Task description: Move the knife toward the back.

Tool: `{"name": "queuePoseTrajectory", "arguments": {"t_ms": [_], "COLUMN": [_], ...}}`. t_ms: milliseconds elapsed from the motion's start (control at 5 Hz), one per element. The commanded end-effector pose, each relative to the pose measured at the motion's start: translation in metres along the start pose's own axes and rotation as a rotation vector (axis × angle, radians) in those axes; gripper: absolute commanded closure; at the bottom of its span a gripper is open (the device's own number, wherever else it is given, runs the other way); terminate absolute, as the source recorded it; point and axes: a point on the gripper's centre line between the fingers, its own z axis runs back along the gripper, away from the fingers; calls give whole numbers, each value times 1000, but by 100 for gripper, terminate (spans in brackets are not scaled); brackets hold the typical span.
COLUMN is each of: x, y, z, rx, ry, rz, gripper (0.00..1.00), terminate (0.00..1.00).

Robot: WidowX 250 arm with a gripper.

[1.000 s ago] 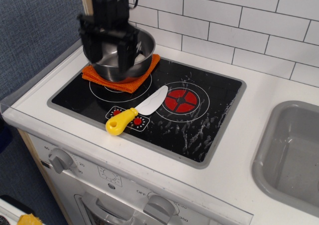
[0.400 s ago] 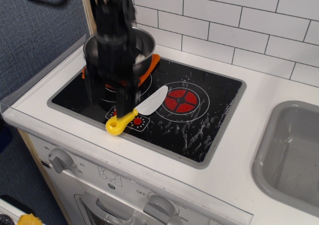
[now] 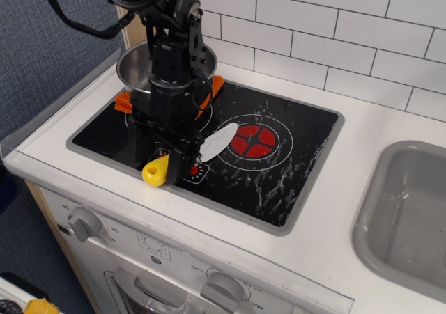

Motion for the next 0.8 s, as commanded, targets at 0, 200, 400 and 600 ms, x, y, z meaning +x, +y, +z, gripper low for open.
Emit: {"name": "queuePoseTrajectory", "arguments": {"t_ms": [0,200,400,600], "x": [-6,-7,7,41], "y": [-10,-4,-8,-35], "z": [9,20,45,84], "rx": [18,-49,-96,-179], "ry": [-57,-112,-162,-177], "rz": [-31,-16,-35,-52], "gripper": [100,100,100,100], "terminate": [0,0,0,0]}}
